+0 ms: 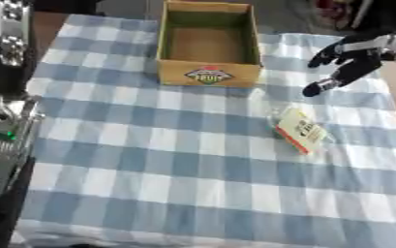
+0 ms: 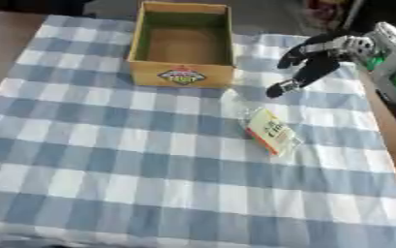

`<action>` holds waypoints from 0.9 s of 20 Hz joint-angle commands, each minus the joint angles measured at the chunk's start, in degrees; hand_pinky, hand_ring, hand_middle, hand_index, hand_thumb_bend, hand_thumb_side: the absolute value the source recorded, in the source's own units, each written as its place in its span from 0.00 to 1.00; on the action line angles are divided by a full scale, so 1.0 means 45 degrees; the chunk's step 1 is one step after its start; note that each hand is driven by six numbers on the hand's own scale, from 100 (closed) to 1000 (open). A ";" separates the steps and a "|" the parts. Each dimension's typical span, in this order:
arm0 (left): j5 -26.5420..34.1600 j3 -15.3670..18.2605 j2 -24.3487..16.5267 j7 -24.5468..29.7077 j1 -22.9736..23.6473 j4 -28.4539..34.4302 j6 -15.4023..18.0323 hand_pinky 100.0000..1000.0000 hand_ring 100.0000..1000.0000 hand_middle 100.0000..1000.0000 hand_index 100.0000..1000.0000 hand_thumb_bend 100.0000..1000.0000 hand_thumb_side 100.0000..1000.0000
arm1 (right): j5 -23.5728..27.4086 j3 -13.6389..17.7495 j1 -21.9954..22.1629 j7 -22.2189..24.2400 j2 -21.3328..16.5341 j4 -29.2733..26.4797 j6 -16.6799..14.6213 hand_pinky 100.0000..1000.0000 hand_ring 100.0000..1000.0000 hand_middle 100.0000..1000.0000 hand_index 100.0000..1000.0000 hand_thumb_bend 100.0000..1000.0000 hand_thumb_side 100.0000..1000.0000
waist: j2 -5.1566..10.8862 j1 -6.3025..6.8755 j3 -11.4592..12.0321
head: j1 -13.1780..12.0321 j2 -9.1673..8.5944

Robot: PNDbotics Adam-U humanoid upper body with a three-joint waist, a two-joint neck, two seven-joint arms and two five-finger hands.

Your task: Pick up objects on the table and place them in the box.

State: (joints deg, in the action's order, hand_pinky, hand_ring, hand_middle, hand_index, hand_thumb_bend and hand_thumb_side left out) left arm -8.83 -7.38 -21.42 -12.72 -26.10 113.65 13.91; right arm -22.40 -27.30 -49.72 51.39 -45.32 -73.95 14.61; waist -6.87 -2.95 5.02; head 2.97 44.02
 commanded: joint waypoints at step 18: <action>-0.0003 -0.0042 -0.0186 0.0040 -0.0164 0.0210 0.0058 0.71 0.64 0.78 0.91 0.25 0.86 | 0.0203 -0.1022 0.0003 0.0128 -0.0167 -0.0237 0.0286 1.00 1.00 0.94 0.92 0.68 0.61 | 0.0361 -0.0063 0.0082 | -0.0121 -0.0221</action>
State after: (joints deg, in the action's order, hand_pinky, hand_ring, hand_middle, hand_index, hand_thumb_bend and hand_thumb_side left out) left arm -8.82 -7.69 -21.42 -12.59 -26.10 113.65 14.00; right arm -21.19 -32.27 -49.17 51.29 -45.29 -75.06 15.29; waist -6.36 -3.31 5.39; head 2.77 42.67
